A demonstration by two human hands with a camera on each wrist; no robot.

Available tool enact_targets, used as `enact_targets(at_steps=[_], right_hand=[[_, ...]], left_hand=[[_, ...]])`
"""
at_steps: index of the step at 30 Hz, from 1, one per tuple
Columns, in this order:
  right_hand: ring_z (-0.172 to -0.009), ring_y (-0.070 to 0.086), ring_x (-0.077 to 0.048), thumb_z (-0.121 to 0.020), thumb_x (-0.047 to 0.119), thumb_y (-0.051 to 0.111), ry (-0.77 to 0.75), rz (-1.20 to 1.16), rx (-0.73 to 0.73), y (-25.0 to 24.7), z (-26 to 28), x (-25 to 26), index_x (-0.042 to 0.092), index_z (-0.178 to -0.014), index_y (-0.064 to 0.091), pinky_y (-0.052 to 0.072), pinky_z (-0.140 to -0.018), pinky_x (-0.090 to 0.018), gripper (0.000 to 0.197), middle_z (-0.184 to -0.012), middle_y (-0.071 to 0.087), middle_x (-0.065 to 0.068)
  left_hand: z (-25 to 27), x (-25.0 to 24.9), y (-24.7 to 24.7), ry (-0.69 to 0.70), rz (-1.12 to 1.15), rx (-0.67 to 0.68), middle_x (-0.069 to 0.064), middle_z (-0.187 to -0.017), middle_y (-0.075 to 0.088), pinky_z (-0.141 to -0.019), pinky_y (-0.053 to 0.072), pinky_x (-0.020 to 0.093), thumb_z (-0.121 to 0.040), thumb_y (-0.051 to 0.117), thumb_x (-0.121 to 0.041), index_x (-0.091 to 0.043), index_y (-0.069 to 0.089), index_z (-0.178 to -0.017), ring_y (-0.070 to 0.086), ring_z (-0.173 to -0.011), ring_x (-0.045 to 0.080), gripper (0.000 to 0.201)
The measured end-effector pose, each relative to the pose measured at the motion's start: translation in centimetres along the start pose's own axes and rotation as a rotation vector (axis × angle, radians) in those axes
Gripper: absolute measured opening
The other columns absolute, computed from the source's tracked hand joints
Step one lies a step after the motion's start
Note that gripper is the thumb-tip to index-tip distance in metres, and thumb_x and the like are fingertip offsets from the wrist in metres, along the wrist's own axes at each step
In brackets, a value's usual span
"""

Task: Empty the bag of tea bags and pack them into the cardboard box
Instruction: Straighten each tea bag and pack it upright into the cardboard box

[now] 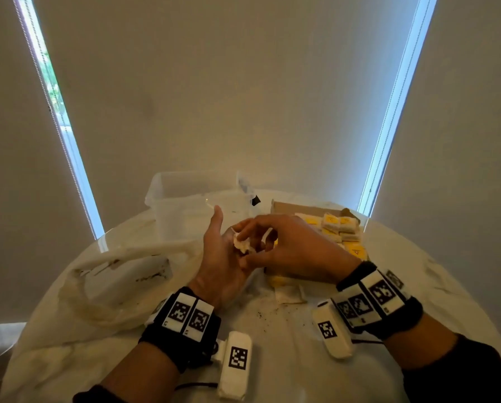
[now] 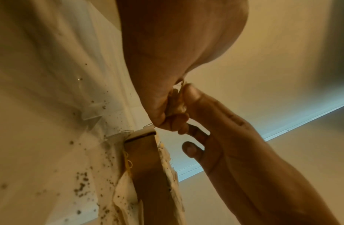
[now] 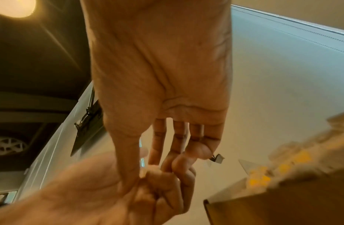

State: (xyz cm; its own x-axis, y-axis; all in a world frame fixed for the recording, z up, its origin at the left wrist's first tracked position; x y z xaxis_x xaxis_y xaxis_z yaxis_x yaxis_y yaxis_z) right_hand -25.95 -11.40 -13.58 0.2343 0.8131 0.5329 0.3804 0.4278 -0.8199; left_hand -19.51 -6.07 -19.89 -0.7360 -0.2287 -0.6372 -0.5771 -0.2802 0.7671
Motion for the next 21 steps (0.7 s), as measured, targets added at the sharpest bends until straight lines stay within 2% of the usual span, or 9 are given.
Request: enact_targets(at_steps=[2, 3, 6, 7, 10, 12, 13, 16, 21], right_hand=[[-0.089, 0.063, 0.006, -0.086, 0.044, 0.086, 0.021, 0.001, -0.061, -0.3, 0.0, -0.6, 0.039, -0.112, 0.075, 0.044, -0.07, -0.011, 0.028, -0.098, 0.07, 0.021], [-0.087, 0.064, 0.004, -0.088, 0.045, 0.084, 0.028, 0.009, -0.09, -0.6, 0.0, -0.9, 0.038, -0.109, 0.076, 0.043, -0.068, -0.011, 0.024, -0.097, 0.07, 0.021], [-0.086, 0.069, 0.001, -0.093, 0.057, 0.075, 0.049, -0.033, -0.209, -2.1, 0.4, -2.3, 0.036, -0.103, 0.077, 0.054, -0.068, -0.016, 0.023, -0.094, 0.075, 0.019], [-0.085, 0.072, -0.001, -0.093, 0.059, 0.074, 0.07, -0.124, -0.25, -2.7, 0.6, -3.0, 0.035, -0.101, 0.077, 0.058, -0.069, -0.019, 0.025, -0.094, 0.076, 0.017], [-0.085, 0.074, -0.012, -0.092, 0.049, 0.078, 0.18, -0.5, -0.294, -3.0, 1.4, -5.5, 0.031, -0.101, 0.08, 0.057, -0.068, -0.028, 0.021, -0.098, 0.079, 0.007], [-0.084, 0.068, -0.018, -0.093, 0.039, 0.08, 0.251, -0.66, -0.288, -2.4, 1.8, -6.6, 0.027, -0.103, 0.082, 0.052, -0.067, -0.03, 0.016, -0.1, 0.079, -0.004], [-0.084, 0.065, -0.018, -0.093, 0.038, 0.08, 0.276, -0.705, -0.284, -2.1, 2.0, -6.9, 0.027, -0.103, 0.083, 0.051, -0.065, -0.03, 0.015, -0.101, 0.079, -0.009], [-0.083, 0.062, -0.017, -0.091, 0.041, 0.082, 0.319, -0.783, -0.256, -1.5, 2.2, -7.3, 0.029, -0.104, 0.084, 0.049, -0.06, -0.026, 0.019, -0.103, 0.077, -0.012], [-0.085, 0.063, -0.017, -0.091, 0.051, 0.079, 0.295, -0.774, -0.265, -1.4, 2.1, -7.2, 0.03, -0.106, 0.083, 0.05, -0.063, -0.027, 0.026, -0.102, 0.078, -0.005]], left_hand=[[-0.1, 0.0, 0.2, 0.0, 0.007, 0.006, 0.022, -0.124, 0.075, -0.071, 0.066, 0.042, -0.103, 0.039, -0.071, -0.003, 0.052, -0.148, 0.079, -0.1, 0.034, 0.082], [-0.1, 0.0, 0.2, -0.001, -0.003, -0.001, 0.021, -0.124, 0.075, -0.071, 0.066, 0.042, -0.103, 0.042, -0.07, -0.003, 0.05, -0.149, 0.079, -0.097, 0.034, 0.081], [-0.9, 0.0, -0.6, 0.016, -0.093, -0.01, 0.023, -0.134, 0.071, -0.087, 0.063, 0.045, -0.104, 0.043, -0.069, -0.004, 0.05, -0.149, 0.073, -0.115, 0.037, 0.079], [-1.1, 0.0, -0.9, 0.023, -0.131, -0.019, 0.022, -0.134, 0.071, -0.089, 0.059, 0.043, -0.104, 0.044, -0.068, -0.003, 0.054, -0.146, 0.072, -0.115, 0.036, 0.078], [-1.6, 0.0, -1.4, 0.039, -0.245, -0.073, 0.012, -0.11, 0.073, -0.073, 0.05, 0.034, -0.102, 0.057, -0.057, -0.005, 0.067, -0.131, 0.066, -0.084, 0.022, 0.061], [-1.8, 0.0, -1.2, 0.057, -0.335, -0.064, 0.003, -0.095, 0.068, -0.064, 0.041, 0.029, -0.102, 0.063, -0.049, -0.011, 0.073, -0.121, 0.057, -0.073, 0.013, 0.043], [-1.8, 0.0, -1.1, 0.071, -0.378, -0.048, 0.0, -0.092, 0.068, -0.062, 0.038, 0.027, -0.103, 0.064, -0.046, -0.013, 0.075, -0.121, 0.053, -0.07, 0.01, 0.039], [-2.0, -0.3, -1.2, 0.138, -0.46, -0.051, -0.003, -0.095, 0.072, -0.061, 0.037, 0.024, -0.102, 0.069, -0.038, -0.009, 0.072, -0.129, 0.051, -0.071, 0.009, 0.04], [-2.1, -0.9, -1.8, 0.196, -0.549, -0.084, 0.002, -0.102, 0.071, -0.062, 0.035, 0.026, -0.1, 0.072, -0.031, -0.007, 0.073, -0.123, 0.049, -0.068, 0.009, 0.033]])
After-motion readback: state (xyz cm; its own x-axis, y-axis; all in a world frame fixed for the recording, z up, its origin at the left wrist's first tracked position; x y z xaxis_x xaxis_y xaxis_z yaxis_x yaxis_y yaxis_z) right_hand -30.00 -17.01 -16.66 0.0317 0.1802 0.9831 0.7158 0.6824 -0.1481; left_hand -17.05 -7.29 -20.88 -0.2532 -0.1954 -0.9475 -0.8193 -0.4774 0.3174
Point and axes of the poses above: each hand's wrist, its own z-axis away from the middle knuckle, its own y-axis out of the palm, x = y × z, the point moved 10 cm from there along -z, towards the middle knuckle
